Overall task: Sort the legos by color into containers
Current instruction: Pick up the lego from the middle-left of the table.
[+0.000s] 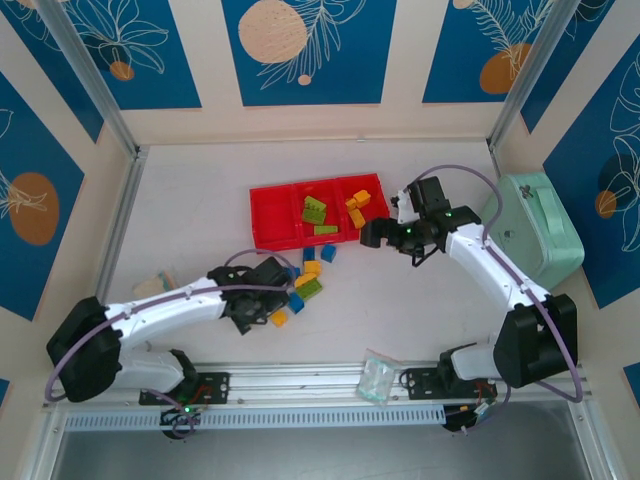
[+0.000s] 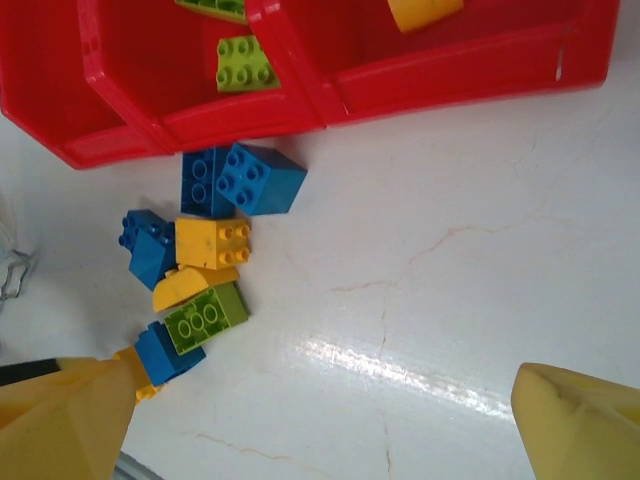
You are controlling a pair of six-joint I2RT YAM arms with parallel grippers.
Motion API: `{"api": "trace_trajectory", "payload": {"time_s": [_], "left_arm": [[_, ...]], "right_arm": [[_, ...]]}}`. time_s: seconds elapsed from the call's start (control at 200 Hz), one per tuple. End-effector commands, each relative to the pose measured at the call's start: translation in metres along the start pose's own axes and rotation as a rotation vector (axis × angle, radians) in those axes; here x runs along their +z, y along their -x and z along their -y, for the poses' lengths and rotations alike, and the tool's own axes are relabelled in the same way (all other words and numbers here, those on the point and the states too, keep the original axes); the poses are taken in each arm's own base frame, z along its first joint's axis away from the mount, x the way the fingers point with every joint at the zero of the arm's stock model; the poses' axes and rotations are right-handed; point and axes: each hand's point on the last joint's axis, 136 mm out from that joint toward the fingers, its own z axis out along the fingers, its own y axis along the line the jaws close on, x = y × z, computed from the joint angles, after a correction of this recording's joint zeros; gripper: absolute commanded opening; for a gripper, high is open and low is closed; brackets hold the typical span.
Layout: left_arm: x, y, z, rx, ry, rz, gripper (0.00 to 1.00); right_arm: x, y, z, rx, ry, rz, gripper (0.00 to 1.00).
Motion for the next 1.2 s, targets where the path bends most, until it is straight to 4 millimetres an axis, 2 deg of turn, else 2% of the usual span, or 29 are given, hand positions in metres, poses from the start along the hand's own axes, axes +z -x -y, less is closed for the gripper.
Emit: {"api": "trace_trajectory", "payload": {"time_s": [0.0, 0.09, 0.205, 0.4, 0.625, 0.9, 1.066, 1.196], "left_arm": [[-0.002, -0.009, 0.017, -0.024, -0.027, -0.045, 0.86], [0.002, -0.013, 0.010, -0.038, 0.011, -0.047, 0.84], [0.013, -0.019, 0.009, -0.092, -0.024, -0.070, 0.73], [0.021, -0.020, -0.005, -0.109, 0.028, -0.063, 0.68], [0.029, -0.023, -0.017, -0.094, 0.080, -0.074, 0.54], [0.032, -0.023, -0.037, -0.033, 0.161, -0.072, 0.48], [0.037, -0.024, -0.016, 0.052, 0.070, -0.084, 0.43], [0.027, -0.019, -0.009, 0.159, 0.113, -0.073, 0.34]], "right_arm": [[0.003, -0.016, -0.003, 0.008, 0.048, -0.062, 0.97], [0.005, -0.018, -0.007, 0.010, 0.073, -0.083, 0.96], [0.006, -0.019, -0.014, 0.016, 0.111, -0.094, 0.95], [0.006, -0.017, -0.020, 0.020, 0.144, -0.103, 0.94], [0.015, -0.015, -0.018, 0.037, 0.154, -0.118, 0.92], [0.017, -0.017, -0.016, 0.043, 0.152, -0.126, 0.91], [0.016, -0.019, -0.011, 0.050, 0.136, -0.120, 0.92], [0.011, -0.016, -0.010, 0.040, 0.123, -0.099, 0.91]]}}
